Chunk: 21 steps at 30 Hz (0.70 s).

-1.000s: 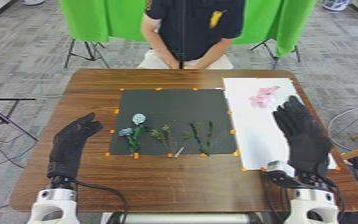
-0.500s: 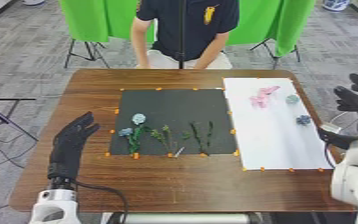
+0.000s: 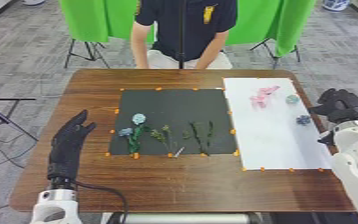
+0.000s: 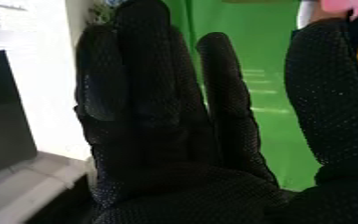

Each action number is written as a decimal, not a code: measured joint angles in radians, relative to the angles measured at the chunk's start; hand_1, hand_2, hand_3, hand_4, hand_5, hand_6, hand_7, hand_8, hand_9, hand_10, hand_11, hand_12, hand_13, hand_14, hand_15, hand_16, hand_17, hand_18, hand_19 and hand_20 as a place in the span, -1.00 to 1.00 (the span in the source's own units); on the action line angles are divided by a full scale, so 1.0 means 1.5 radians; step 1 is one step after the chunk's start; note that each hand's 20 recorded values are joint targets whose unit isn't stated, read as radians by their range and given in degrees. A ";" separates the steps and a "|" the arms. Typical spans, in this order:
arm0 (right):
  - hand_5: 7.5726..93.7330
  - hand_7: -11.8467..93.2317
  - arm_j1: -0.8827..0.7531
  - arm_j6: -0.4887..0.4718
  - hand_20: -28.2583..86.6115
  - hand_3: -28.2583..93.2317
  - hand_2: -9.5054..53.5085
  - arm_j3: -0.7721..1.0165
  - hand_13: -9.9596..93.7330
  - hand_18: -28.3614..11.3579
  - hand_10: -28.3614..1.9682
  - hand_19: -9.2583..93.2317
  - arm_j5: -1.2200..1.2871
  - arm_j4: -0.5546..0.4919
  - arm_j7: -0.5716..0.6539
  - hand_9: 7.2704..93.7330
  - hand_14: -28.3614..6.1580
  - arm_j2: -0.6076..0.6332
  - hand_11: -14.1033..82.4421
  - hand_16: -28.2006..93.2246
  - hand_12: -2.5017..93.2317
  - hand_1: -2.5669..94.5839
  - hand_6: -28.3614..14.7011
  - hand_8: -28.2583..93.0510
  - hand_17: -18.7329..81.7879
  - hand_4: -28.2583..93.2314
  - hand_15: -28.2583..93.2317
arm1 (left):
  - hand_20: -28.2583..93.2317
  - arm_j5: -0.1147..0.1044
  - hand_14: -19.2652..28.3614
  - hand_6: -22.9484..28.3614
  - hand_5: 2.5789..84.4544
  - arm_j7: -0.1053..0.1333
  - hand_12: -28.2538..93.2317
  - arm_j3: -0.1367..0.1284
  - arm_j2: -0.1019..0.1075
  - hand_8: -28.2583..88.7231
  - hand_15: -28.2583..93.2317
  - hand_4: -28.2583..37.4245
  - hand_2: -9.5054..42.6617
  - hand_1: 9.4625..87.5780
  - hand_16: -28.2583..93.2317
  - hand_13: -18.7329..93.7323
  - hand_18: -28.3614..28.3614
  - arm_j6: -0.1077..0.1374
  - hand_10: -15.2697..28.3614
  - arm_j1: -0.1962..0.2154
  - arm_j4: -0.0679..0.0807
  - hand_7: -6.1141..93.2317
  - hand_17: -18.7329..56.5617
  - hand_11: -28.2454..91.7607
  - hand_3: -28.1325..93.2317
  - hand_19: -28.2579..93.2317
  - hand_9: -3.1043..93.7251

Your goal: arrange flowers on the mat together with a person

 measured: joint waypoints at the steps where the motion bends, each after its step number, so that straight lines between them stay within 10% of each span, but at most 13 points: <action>1: 0.24 -0.44 0.002 0.003 0.12 0.59 -1.00 -0.006 0.73 -0.24 -0.27 0.61 0.001 0.003 -0.001 0.48 0.07 0.004 -0.31 -0.15 -0.56 -0.21 0.21 -0.67 0.55 -0.85 0.24 | -0.25 0.000 0.38 0.00 -0.15 0.000 -0.17 0.000 0.000 -0.61 -0.27 -0.67 -0.88 -0.55 -0.40 -0.17 0.39 0.000 0.09 0.000 0.000 -0.57 -0.45 -0.35 0.51 -0.46 -0.41; 14: 0.28 -0.44 0.079 0.030 0.04 0.57 -1.00 -0.109 0.86 -0.12 -0.19 0.73 0.007 0.103 -0.018 0.62 0.24 0.011 -0.31 -0.11 -0.57 -0.19 0.27 -0.68 0.69 -0.85 0.22 | -0.26 -0.002 0.39 0.00 -0.14 -0.001 -0.17 0.000 0.002 -0.61 -0.26 -0.66 -0.87 -0.55 -0.40 -0.16 0.39 -0.004 0.11 0.002 -0.002 -0.57 -0.45 -0.33 0.51 -0.46 -0.38; 21: 0.28 -0.45 0.101 -0.065 0.02 0.58 -1.00 -0.119 0.89 -0.04 -0.17 0.74 -0.009 0.106 -0.004 0.64 0.30 0.007 -0.30 -0.10 -0.57 -0.09 0.29 -0.68 0.71 -0.86 0.22 | -0.26 -0.002 0.40 0.00 -0.14 -0.002 -0.17 0.001 0.005 -0.61 -0.26 -0.66 -0.87 -0.54 -0.40 -0.16 0.39 -0.010 0.11 -0.011 0.000 -0.57 -0.45 -0.33 0.51 -0.46 -0.38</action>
